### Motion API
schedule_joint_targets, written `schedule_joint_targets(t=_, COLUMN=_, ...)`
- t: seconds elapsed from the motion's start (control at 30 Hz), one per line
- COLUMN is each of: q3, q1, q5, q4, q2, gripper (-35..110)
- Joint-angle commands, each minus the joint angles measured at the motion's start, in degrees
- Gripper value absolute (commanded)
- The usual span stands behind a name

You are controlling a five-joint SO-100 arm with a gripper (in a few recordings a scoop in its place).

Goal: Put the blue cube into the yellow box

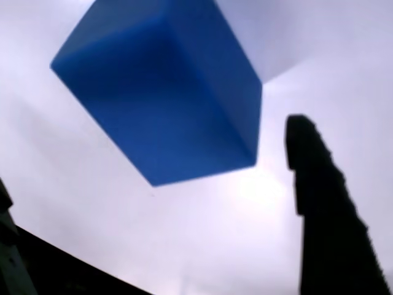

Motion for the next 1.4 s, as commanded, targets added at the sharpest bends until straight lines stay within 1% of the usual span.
schedule_joint_targets(t=0.0, q3=-6.1, q1=-1.7, q5=-0.1, q4=-0.7, q2=1.1, gripper=49)
schedule_joint_targets(t=0.33, q3=-6.6, q1=-2.9, q5=1.4, q4=-2.9, q2=-4.6, gripper=44)
schedule_joint_targets(t=0.47, q3=-7.0, q1=-3.2, q5=1.3, q4=-3.1, q2=-5.8, gripper=35)
schedule_joint_targets(t=0.6, q3=-7.5, q1=-3.6, q5=0.2, q4=-2.0, q2=-7.1, gripper=24)
schedule_joint_targets(t=0.8, q3=-7.8, q1=-3.8, q5=-0.9, q4=-1.8, q2=-8.7, gripper=14)
schedule_joint_targets(t=0.9, q3=-8.3, q1=-1.9, q5=-2.2, q4=-0.9, q2=-7.2, gripper=9)
schedule_joint_targets(t=1.0, q3=-9.0, q1=2.3, q5=-3.3, q4=1.2, q2=-2.8, gripper=9)
schedule_joint_targets(t=1.13, q3=-9.9, q1=11.5, q5=-3.9, q4=3.3, q2=4.8, gripper=9)
schedule_joint_targets(t=1.37, q3=-7.3, q1=34.4, q5=-3.9, q4=4.4, q2=16.5, gripper=9)
